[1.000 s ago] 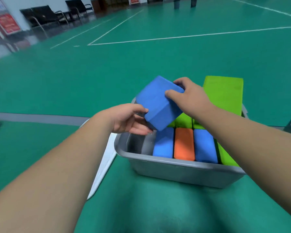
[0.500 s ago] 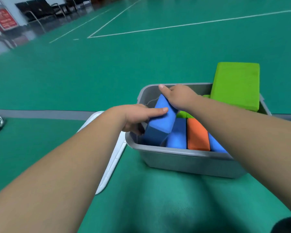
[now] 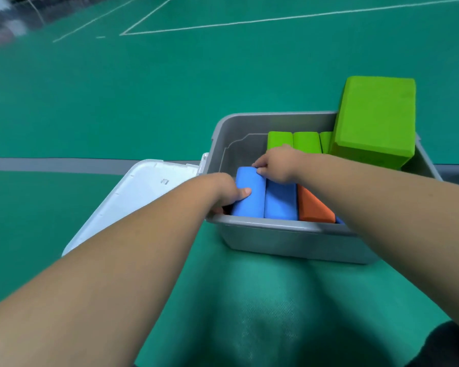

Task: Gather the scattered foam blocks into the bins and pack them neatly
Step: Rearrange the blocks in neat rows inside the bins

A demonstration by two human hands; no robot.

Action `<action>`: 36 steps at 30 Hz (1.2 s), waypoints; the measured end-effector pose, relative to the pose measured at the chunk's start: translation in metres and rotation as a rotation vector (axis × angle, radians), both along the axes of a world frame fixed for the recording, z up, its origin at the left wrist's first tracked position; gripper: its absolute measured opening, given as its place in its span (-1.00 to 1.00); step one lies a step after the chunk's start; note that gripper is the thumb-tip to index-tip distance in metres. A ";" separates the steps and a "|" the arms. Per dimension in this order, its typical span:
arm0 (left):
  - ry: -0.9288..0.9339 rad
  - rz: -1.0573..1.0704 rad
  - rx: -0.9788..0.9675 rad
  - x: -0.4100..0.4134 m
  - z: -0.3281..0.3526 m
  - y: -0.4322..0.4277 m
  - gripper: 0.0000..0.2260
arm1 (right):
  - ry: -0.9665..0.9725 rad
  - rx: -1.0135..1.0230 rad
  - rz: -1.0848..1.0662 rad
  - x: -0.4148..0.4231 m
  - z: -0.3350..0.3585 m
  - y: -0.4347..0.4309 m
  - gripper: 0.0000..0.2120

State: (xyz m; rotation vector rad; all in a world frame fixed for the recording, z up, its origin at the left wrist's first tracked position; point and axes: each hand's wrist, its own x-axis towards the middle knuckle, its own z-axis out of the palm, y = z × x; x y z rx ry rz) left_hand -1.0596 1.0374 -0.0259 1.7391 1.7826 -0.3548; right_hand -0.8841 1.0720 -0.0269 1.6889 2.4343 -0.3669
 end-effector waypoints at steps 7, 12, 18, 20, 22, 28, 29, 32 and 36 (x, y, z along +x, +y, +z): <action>0.267 -0.047 0.045 0.031 -0.015 0.009 -0.39 | -0.163 0.088 0.012 -0.005 -0.012 -0.002 -0.65; 0.334 -0.129 0.136 0.040 -0.006 0.012 -0.50 | -0.062 0.123 -0.031 0.013 -0.005 -0.011 -0.59; 0.167 0.046 0.312 0.062 -0.004 0.021 -0.39 | -0.011 0.382 -0.158 0.065 0.028 -0.019 -0.64; 0.111 0.002 0.343 0.078 0.001 0.024 -0.45 | -0.054 0.435 -0.228 0.089 0.035 -0.024 -0.63; 0.024 -0.061 0.364 0.097 0.004 0.028 -0.50 | -0.109 0.454 -0.316 0.114 0.038 -0.033 -0.60; -0.257 -0.128 0.404 0.154 0.009 0.028 -0.48 | -0.156 0.344 -0.589 0.177 0.037 -0.058 -0.39; -0.310 -0.121 0.394 0.162 0.008 0.027 -0.46 | -0.132 0.317 -0.614 0.183 0.036 -0.060 -0.38; -0.448 -0.114 0.359 0.179 0.007 0.027 -0.47 | 0.031 0.234 -0.730 0.194 0.034 -0.060 -0.32; -0.658 -0.077 0.299 0.193 0.005 0.026 -0.55 | 0.204 0.216 -0.757 0.206 0.032 -0.059 -0.28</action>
